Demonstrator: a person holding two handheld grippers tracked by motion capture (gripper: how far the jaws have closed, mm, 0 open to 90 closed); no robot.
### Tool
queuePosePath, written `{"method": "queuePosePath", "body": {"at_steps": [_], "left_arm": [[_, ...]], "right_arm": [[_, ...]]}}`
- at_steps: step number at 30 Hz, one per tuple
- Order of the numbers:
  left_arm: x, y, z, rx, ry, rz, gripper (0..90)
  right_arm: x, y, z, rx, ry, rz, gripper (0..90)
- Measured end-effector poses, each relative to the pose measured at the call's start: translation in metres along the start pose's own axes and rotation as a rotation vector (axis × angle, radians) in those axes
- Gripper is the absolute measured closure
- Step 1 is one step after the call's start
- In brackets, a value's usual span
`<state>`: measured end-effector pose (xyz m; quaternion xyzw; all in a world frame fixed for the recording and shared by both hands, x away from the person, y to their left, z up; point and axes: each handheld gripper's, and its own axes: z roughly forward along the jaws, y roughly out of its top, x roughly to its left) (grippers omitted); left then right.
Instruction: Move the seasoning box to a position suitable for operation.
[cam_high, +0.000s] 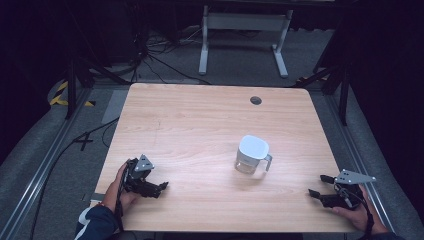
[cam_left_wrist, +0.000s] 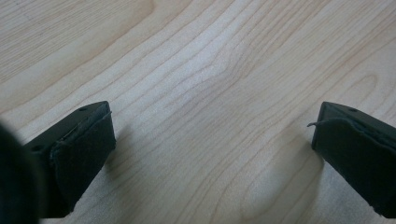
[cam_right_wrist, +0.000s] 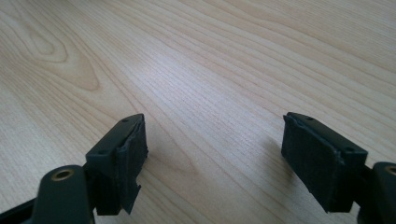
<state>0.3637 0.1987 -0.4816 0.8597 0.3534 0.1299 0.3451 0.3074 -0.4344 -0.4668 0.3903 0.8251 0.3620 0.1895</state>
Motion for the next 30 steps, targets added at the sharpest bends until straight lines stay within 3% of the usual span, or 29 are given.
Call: {"method": "queuePosePath", "body": {"at_steps": [10,13,18,22,24,30], "left_arm": [[-0.002,0.000,0.001,-0.005,-0.001,0.004,0.0],[-0.001,0.002,0.002,-0.004,-0.008,0.025,0.0],[-0.001,0.002,0.002,0.003,-0.024,0.027,0.1],[-0.001,0.002,0.002,0.001,-0.022,0.026,0.2],[-0.001,0.002,0.002,0.001,-0.022,0.027,0.2],[-0.001,0.002,0.002,-0.005,-0.022,0.025,0.3]], "right_arm": [[0.000,0.000,0.000,0.001,-0.002,0.000,22.6],[0.000,0.001,0.000,0.012,-0.001,-0.002,25.1],[-0.002,0.005,-0.003,0.026,-0.028,-0.009,38.4],[-0.003,0.016,-0.014,-0.069,-0.019,0.028,55.1],[-0.003,0.021,-0.018,-0.105,0.004,0.018,65.0],[0.000,0.033,-0.020,-0.126,0.012,-0.006,83.0]]}}
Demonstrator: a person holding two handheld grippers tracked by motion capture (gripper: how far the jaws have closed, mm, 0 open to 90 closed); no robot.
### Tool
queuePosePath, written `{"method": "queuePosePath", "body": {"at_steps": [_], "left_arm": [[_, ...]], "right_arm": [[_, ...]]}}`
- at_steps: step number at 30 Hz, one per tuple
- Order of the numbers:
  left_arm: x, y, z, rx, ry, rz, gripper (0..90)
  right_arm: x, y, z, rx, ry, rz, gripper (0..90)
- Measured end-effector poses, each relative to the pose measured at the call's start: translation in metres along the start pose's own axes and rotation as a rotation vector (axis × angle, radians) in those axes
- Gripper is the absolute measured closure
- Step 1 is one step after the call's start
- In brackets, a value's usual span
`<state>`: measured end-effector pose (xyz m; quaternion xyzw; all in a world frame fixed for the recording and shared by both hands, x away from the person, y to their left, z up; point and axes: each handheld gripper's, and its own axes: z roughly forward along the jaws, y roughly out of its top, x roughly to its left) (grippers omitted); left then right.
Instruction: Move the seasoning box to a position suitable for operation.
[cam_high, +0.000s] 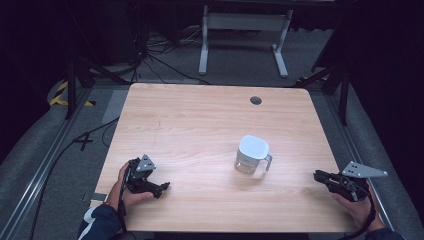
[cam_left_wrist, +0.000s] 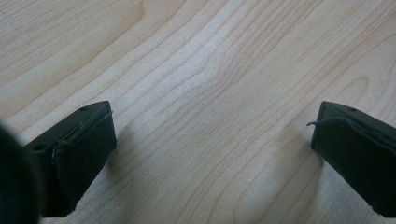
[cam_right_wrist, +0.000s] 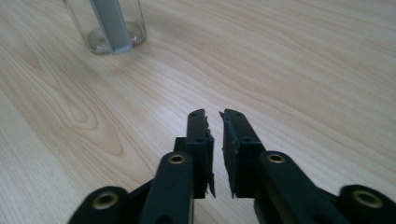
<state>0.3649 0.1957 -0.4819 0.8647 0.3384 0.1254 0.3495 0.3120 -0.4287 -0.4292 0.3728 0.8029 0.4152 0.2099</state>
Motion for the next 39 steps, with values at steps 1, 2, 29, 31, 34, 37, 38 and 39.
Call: {"method": "queuePosePath", "body": {"at_steps": [1,2,29,31,34,37,38,39], "left_arm": [[0.000,0.000,0.000,0.001,0.000,0.000,0.3],[0.000,0.000,0.000,0.001,0.000,0.000,0.3],[0.000,0.000,0.000,0.002,0.001,-0.001,0.4],[0.000,0.000,0.000,0.005,0.000,0.000,0.4],[0.000,0.000,-0.001,0.007,-0.001,0.001,0.4],[0.000,0.000,0.000,0.004,-0.002,0.000,0.4],[0.000,0.000,0.000,0.006,0.000,0.001,0.4],[0.000,0.000,0.000,0.000,0.001,-0.001,0.4]], "right_arm": [[0.000,0.002,0.000,-0.008,0.004,0.003,85.4],[0.000,0.002,0.000,-0.008,0.004,0.003,85.4],[0.033,0.112,0.041,-0.129,0.123,-0.167,89.9],[0.037,0.120,0.047,-0.133,0.132,-0.173,89.9],[0.044,0.127,0.056,-0.132,0.151,-0.189,89.9],[0.050,0.130,0.062,-0.123,0.167,-0.204,89.9],[0.052,0.131,0.065,-0.118,0.172,-0.211,89.9],[0.053,0.131,0.067,-0.116,0.177,-0.211,89.9]]}}
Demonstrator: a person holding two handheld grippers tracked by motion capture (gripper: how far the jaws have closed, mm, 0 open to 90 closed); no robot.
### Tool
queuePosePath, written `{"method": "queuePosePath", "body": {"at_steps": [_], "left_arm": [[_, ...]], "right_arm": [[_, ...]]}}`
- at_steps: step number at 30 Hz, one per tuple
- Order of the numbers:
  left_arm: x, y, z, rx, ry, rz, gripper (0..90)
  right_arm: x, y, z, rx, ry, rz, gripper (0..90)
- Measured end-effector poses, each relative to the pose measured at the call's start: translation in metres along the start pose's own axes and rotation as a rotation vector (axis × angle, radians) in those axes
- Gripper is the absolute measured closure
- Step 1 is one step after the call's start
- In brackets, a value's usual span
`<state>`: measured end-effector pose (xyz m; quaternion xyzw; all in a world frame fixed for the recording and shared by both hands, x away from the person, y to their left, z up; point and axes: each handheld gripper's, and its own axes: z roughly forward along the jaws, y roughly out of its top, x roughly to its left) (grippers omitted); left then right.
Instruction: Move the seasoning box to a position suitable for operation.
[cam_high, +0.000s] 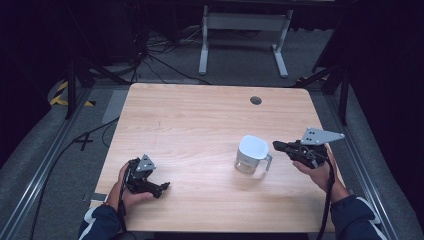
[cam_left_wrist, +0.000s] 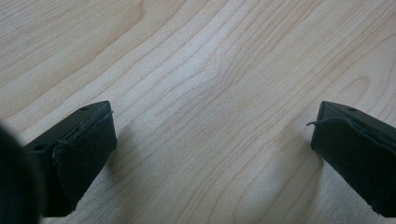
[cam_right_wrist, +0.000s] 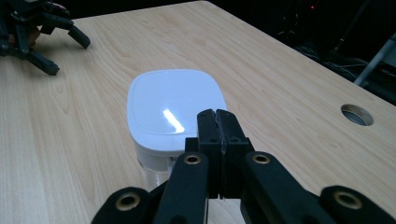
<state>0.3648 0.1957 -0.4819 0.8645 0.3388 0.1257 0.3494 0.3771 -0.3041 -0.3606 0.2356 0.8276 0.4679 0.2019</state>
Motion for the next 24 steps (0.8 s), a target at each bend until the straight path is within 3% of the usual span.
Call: {"method": "queuePosePath", "body": {"at_steps": [11,24], "left_arm": [[0.001,0.000,0.000,0.003,0.003,0.008,0.4],[-0.001,0.001,0.000,0.005,0.002,-0.007,0.4]], "right_arm": [[0.006,0.001,0.018,0.036,0.030,-0.016,89.9],[0.008,0.000,0.019,0.030,0.038,-0.017,90.0]]}}
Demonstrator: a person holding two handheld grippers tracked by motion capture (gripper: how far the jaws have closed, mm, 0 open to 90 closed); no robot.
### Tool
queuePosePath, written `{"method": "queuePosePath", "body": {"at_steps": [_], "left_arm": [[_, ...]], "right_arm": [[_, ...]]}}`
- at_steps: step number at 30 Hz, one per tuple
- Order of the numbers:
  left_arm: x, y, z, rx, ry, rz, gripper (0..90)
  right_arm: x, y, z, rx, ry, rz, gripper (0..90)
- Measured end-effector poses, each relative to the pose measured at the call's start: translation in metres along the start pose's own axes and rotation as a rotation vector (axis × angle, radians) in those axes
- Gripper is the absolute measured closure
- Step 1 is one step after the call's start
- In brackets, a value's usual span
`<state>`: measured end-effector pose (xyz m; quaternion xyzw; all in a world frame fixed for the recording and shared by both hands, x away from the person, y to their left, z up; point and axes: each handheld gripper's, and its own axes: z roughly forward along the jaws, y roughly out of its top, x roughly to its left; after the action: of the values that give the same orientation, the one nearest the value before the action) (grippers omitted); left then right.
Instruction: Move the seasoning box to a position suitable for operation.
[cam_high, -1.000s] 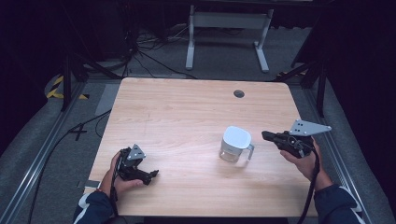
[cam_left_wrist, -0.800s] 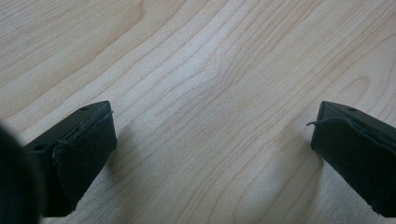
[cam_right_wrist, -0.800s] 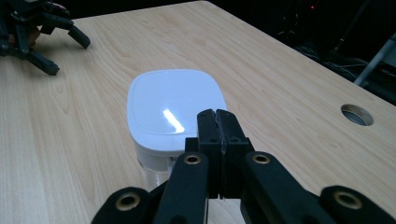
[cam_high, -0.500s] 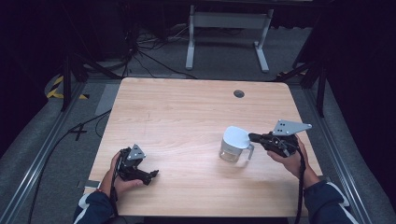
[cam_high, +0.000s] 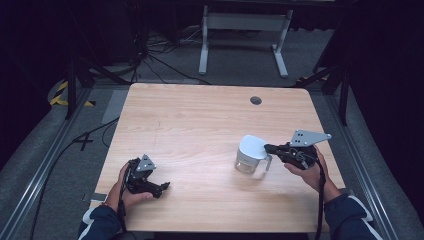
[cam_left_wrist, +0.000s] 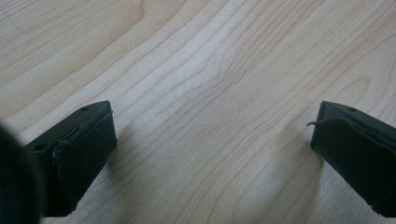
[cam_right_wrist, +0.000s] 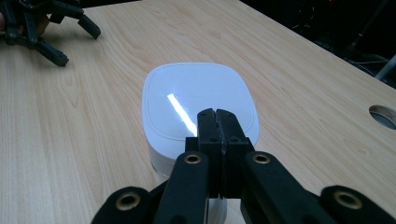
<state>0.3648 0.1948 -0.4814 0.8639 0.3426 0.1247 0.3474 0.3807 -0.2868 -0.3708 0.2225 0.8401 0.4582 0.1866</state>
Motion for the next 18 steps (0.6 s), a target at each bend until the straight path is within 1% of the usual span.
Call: {"method": "queuePosePath", "body": {"at_steps": [2,3,4,5,6,7,8,9,10,11,12,13,14,15,16,17,18], "left_arm": [[0.000,0.001,0.000,0.011,0.007,0.002,0.4],[-0.001,0.002,0.000,0.010,0.012,-0.008,0.8],[0.000,0.004,-0.001,0.017,0.014,-0.005,3.0],[0.000,0.004,-0.001,0.017,0.014,-0.005,9.3],[0.000,0.009,-0.003,-0.002,0.024,-0.017,22.0],[0.000,0.009,-0.003,-0.002,0.024,-0.017,26.3],[0.000,0.016,-0.003,-0.002,0.034,-0.004,19.9],[-0.002,0.019,-0.003,-0.006,0.034,-0.001,18.2],[-0.002,0.019,-0.003,-0.006,0.034,-0.001,24.9],[-0.005,0.026,-0.003,-0.019,0.031,0.019,24.9],[-0.006,0.032,-0.002,-0.029,0.034,0.034,30.0],[-0.008,0.036,-0.002,-0.038,0.037,0.047,28.3],[-0.011,0.044,-0.001,-0.049,0.023,0.053,31.7],[-0.013,0.051,0.000,-0.075,0.022,0.065,36.3],[-0.013,0.051,0.000,-0.075,0.022,0.065,36.7],[-0.018,0.065,0.002,-0.098,0.015,0.081,36.7],[-0.021,0.074,0.004,-0.117,0.005,0.088,40.8]], "right_arm": [[0.000,0.000,0.000,0.000,0.003,0.002,90.0],[-0.001,-0.001,-0.001,-0.001,0.003,0.005,90.0],[-0.001,-0.001,-0.001,-0.003,0.002,0.007,90.0],[-0.001,-0.001,-0.001,-0.003,0.002,0.007,90.0],[0.000,-0.001,-0.001,-0.002,0.000,0.002,90.0],[0.000,-0.001,-0.001,-0.002,-0.001,0.002,90.0],[0.000,-0.001,-0.002,-0.003,0.001,0.001,90.0],[0.001,-0.002,-0.002,-0.004,0.001,0.001,90.0],[0.001,-0.002,-0.002,-0.004,0.001,0.001,90.0],[0.001,-0.002,-0.002,-0.004,0.001,0.002,90.0],[0.001,-0.002,-0.002,-0.005,0.003,0.002,90.0],[0.000,-0.002,-0.002,-0.004,0.002,-0.002,90.0],[0.001,-0.002,-0.002,-0.003,0.002,-0.001,90.0],[0.001,-0.002,-0.003,-0.003,0.005,0.001,90.0],[0.001,-0.002,-0.003,-0.003,0.005,0.001,90.0],[0.001,-0.002,-0.003,-0.003,0.006,0.002,90.0],[0.002,-0.002,-0.003,-0.002,0.007,0.001,90.0]]}}
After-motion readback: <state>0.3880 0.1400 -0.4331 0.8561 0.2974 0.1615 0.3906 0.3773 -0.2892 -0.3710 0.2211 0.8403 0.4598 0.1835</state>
